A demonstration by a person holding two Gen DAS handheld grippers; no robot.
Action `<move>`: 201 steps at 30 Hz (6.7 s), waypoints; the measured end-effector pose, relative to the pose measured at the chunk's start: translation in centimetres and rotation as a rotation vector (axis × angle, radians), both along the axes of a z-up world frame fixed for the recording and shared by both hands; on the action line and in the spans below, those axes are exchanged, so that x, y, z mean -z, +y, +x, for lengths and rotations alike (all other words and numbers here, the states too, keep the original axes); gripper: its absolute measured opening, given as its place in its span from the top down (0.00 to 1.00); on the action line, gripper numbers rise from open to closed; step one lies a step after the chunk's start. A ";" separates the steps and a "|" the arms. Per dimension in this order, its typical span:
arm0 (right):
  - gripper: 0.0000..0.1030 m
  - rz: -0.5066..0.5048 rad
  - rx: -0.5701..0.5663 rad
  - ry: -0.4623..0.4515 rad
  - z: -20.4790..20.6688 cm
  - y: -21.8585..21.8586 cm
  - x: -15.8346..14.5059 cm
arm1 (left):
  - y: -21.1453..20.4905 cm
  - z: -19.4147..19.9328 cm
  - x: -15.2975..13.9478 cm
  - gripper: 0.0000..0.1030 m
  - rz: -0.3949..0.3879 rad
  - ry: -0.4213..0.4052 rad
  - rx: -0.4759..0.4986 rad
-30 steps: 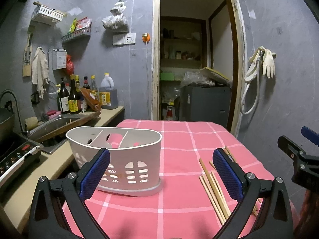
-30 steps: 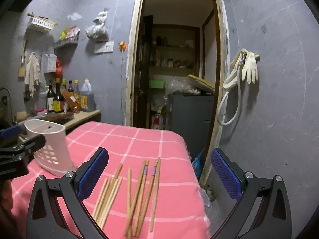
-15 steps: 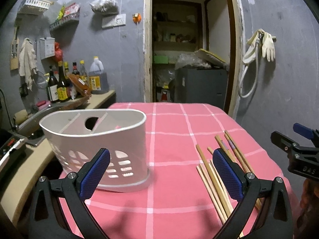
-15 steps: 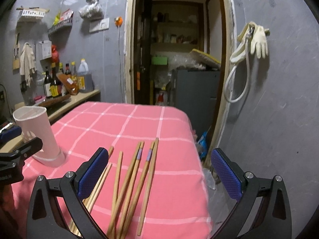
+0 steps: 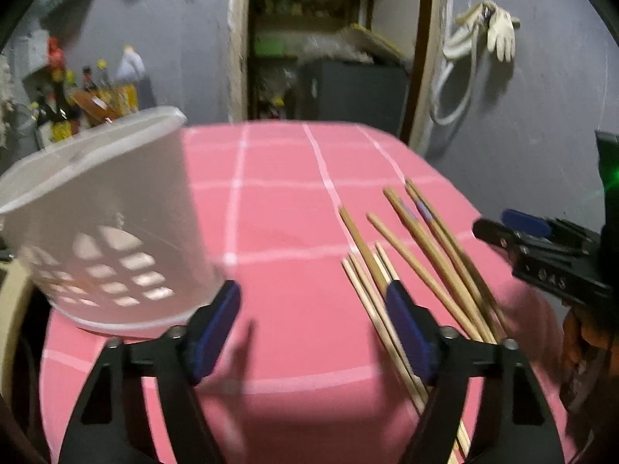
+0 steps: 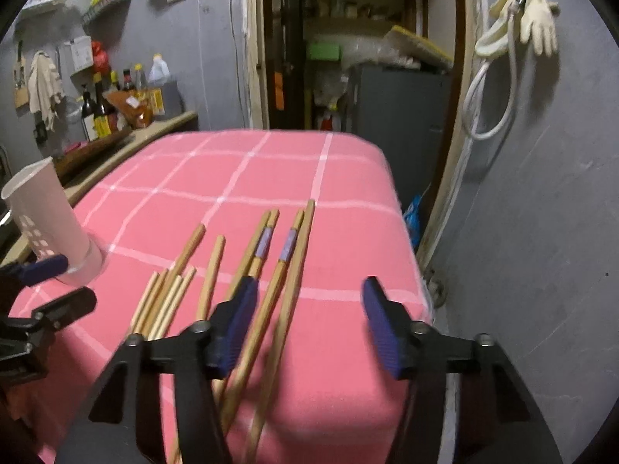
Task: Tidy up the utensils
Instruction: 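Move the left tool down over the chopsticks and close on one chopstick, then lift the chopstick with the left tool and lower it into the white caddy, then open the left tool and return it over the chopstick pile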
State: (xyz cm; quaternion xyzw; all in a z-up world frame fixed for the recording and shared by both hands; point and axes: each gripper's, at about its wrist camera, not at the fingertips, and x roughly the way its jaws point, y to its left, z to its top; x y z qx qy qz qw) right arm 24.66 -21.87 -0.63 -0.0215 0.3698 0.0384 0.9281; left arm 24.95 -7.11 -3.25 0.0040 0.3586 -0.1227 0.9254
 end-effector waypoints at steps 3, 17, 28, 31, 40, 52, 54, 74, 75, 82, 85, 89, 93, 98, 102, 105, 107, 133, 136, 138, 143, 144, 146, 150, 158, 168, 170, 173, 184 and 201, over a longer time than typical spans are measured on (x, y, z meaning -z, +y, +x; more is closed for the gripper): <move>0.59 0.025 -0.008 0.045 0.7 -0.5 0.6 | -0.3 1.2 1.2 0.49 -0.017 0.088 0.034; 0.72 0.040 -0.042 0.153 2.4 -0.5 2.0 | -0.5 3.0 1.3 0.64 -0.043 0.208 0.057; 0.85 0.037 -0.056 0.207 3.8 0.2 2.6 | -1.6 4.2 1.7 0.83 -0.038 0.264 0.093; 0.84 0.072 -0.048 0.245 5.5 0.0 2.7 | -2.1 4.5 1.6 0.83 -0.026 0.281 0.107; 0.94 0.166 0.015 0.311 7.1 -0.7 2.3 | -1.1 5.5 1.8 0.97 -0.123 0.359 0.096; 0.95 0.437 -0.015 0.006 -0.5 -0.6 -2.6 | 2.4 1.4 -1.2 0.98 -0.213 0.146 0.111; 0.95 0.438 -0.039 -0.075 -1.6 0.6 -3.6 | 3.1 0.5 -2.5 0.98 -0.237 0.071 0.106; 0.95 0.653 -0.312 -0.683 1.6 15.2 -13.4 | 21.6 0.9 -15.3 0.98 -0.340 -0.506 -0.297; 0.95 0.649 -0.315 -0.701 1.8 15.7 -13.6 | 22.7 1.2 -15.2 0.98 -0.345 -0.520 -0.321; 0.95 0.566 -0.322 -0.796 3.0 18.5 -12.6 | 27.6 3.6 -13.7 0.98 -0.412 -0.593 -0.428; 0.95 0.526 -0.322 -0.789 3.4 19.3 -11.7 | 28.1 3.7 -13.3 0.98 -0.409 -0.624 -0.452; 0.95 0.504 -0.322 -0.765 3.7 19.3 -10.4 | 27.3 3.1 -12.4 0.98 -0.375 -0.641 -0.463; 0.95 0.478 -0.325 -0.720 3.9 19.4 -9.4 | 26.1 2.9 -11.1 0.98 -0.344 -0.629 -0.464; 0.95 0.438 -0.317 -0.650 3.6 19.3 -8.3 | 24.6 2.6 -9.6 0.98 -0.310 -0.594 -0.444; 0.95 0.412 -0.321 -0.604 2.9 18.9 -7.6 | 23.4 2.4 -8.7 0.97 -0.272 -0.557 -0.403; 0.95 0.402 -0.322 -0.570 2.5 18.6 -7.2 | 22.8 2.3 -8.1 0.97 -0.254 -0.523 -0.381; 0.94 0.398 -0.322 -0.546 2.2 18.4 -7.0 | 22.4 2.3 -7.7 0.97 -0.247 -0.492 -0.364; 0.24 0.331 -0.243 -0.608 -1.5 14.3 -9.8 | 19.9 -1.7 -10.7 0.43 -0.278 -0.495 -0.320; 0.15 0.323 -0.223 -0.642 -3.0 12.5 -10.8 | 18.7 -2.6 -11.5 0.26 -0.268 -0.523 -0.305; 0.06 0.317 -0.210 -0.658 -4.1 11.3 -11.3 | 17.7 -3.4 -11.9 0.21 -0.259 -0.543 -0.288; 0.00 0.280 -0.181 -0.681 -7.1 8.0 -12.7 | 15.3 -4.3 -12.3 0.18 -0.242 -0.549 -0.227; 0.00 0.269 -0.173 -0.679 -7.5 7.6 -12.9 | 14.8 -4.4 -12.2 0.10 -0.245 -0.544 -0.212; 0.00 0.246 -0.158 -0.675 -8.5 6.4 -13.1 | 14.0 -4.8 -12.1 0.06 -0.257 -0.540 -0.193; 0.00 0.193 -0.120 -0.643 -9.4 4.7 -12.9 | 11.9 -4.9 -11.6 0.06 -0.263 -0.506 -0.138; 0.00 0.113 -0.061 -0.562 -9.8 1.9 -9.9 | 7.2 -4.2 -9.0 0.06 -0.223 -0.405 -0.052; 0.00 0.106 -0.009 -0.365 -7.4 -0.5 -5.3 | 3.5 -1.1 -3.8 0.06 -0.113 -0.160 -0.016; 0.00 0.115 0.002 -0.310 -6.7 -0.9 -4.6 | 3.1 -0.5 -2.9 0.06 -0.106 -0.116 -0.010; 0.03 0.118 0.005 -0.246 -5.7 -1.2 -3.7 | 2.6 0.1 -2.3 0.08 -0.088 -0.076 0.008; 0.34 0.122 -0.031 0.002 -2.1 -0.9 -0.1 | 0.1 3.0 1.5 0.35 0.000 0.124 0.076; 0.57 0.127 -0.068 0.150 0.0 -0.4 1.8 | -1.7 5.0 2.5 0.63 0.060 0.170 0.095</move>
